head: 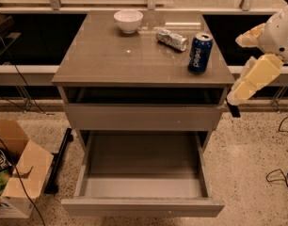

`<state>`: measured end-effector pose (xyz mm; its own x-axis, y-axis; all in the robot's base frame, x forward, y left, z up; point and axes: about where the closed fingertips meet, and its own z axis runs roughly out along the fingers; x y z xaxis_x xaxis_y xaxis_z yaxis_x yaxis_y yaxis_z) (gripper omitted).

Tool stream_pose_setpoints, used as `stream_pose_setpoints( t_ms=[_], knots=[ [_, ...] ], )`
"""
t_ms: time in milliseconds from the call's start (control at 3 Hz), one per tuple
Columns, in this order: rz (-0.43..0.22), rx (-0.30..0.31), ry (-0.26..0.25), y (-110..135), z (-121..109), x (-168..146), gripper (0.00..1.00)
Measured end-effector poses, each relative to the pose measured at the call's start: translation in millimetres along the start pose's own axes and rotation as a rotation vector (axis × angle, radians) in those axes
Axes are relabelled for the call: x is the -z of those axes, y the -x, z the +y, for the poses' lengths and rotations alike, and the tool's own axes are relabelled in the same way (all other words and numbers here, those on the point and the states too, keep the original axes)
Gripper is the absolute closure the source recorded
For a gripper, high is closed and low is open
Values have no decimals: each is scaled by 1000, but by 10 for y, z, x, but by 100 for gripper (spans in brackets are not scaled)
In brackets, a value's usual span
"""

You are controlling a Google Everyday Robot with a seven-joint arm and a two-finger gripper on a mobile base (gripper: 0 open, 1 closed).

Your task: Place pepsi can into middle drawer

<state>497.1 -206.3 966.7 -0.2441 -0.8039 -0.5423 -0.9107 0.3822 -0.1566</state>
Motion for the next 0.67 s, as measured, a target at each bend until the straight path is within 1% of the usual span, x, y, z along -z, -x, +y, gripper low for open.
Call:
stream_pose_setpoints(
  t_ms=[333,667],
  knots=[
    [-62,-62,25,-57,-380,-263,0],
    [-65,-66,27,-67,-412,-289,0]
  ],
)
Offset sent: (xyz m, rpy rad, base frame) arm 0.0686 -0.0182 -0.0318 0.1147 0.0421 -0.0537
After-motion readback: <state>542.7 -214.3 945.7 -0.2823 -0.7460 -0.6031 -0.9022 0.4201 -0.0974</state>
